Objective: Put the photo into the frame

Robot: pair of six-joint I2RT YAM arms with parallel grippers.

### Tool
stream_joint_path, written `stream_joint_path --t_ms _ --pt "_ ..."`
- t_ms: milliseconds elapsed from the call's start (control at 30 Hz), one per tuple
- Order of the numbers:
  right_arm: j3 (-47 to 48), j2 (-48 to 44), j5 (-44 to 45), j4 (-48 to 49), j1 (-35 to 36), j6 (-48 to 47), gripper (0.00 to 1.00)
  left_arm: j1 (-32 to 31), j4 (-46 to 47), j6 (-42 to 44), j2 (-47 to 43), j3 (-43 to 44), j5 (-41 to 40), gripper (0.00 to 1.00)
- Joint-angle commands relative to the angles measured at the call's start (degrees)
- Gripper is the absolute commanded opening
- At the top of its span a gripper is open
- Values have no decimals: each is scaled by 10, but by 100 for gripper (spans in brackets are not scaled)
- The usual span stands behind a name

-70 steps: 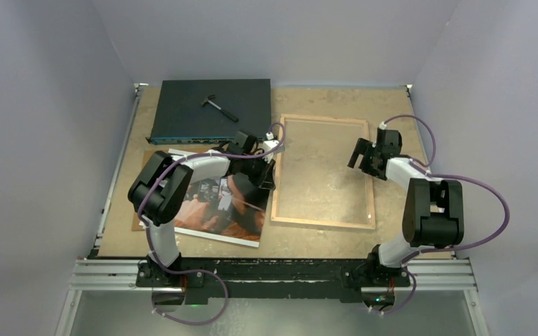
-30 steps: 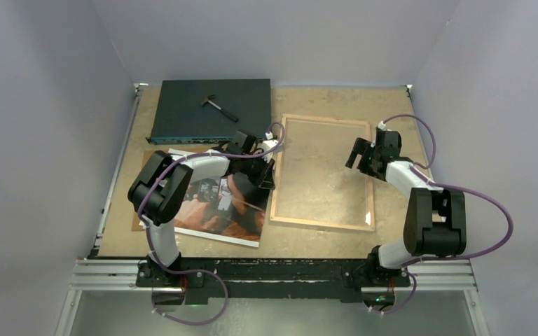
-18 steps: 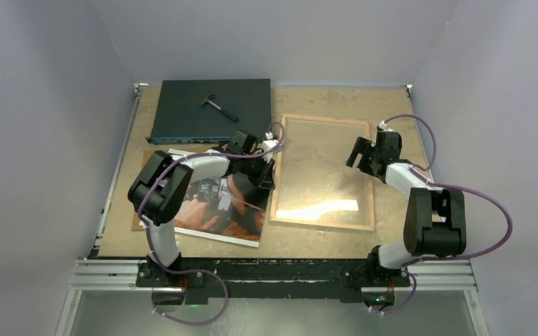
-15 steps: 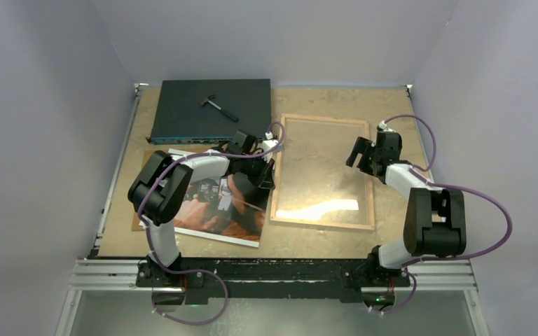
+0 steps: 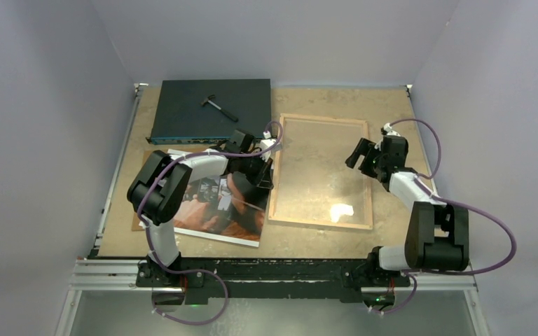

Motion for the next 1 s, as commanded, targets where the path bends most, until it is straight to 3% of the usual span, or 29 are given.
stream_joint_path --t_ms 0,667,967 --pt "-8 -29 -209 -19 26 75 87 -5 23 9 17 4 -27 0" --pt "-28 -38 -389 89 25 157 84 -5 29 9 14 -5 -28 0" --pt "-15 -24 -327 -11 25 93 81 -5 28 9 10 -5 -28 0"
